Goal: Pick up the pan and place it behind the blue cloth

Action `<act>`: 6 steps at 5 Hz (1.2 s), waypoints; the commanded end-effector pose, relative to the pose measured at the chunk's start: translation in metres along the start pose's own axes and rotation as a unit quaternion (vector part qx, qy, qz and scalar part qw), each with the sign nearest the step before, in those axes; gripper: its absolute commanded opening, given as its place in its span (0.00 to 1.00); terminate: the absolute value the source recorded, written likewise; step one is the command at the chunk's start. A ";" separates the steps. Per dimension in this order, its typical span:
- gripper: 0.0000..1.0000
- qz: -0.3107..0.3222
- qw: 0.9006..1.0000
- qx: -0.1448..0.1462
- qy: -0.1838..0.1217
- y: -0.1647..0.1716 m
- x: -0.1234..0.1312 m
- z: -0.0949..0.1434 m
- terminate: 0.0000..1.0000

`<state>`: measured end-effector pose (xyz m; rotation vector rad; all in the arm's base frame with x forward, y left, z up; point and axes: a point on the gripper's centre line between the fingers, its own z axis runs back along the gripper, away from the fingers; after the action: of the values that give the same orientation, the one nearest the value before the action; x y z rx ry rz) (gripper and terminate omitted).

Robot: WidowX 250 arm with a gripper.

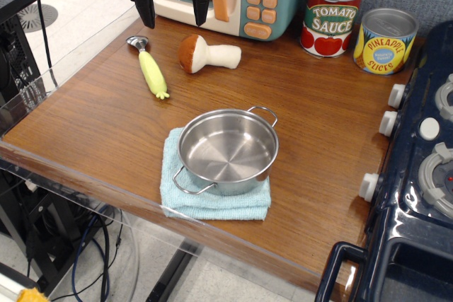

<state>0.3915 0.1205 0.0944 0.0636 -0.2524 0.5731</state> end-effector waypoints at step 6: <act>1.00 -0.192 0.974 -0.086 0.081 -0.009 -0.091 0.021 0.00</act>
<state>0.3147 0.0565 0.0725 -0.1094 -0.0675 0.1665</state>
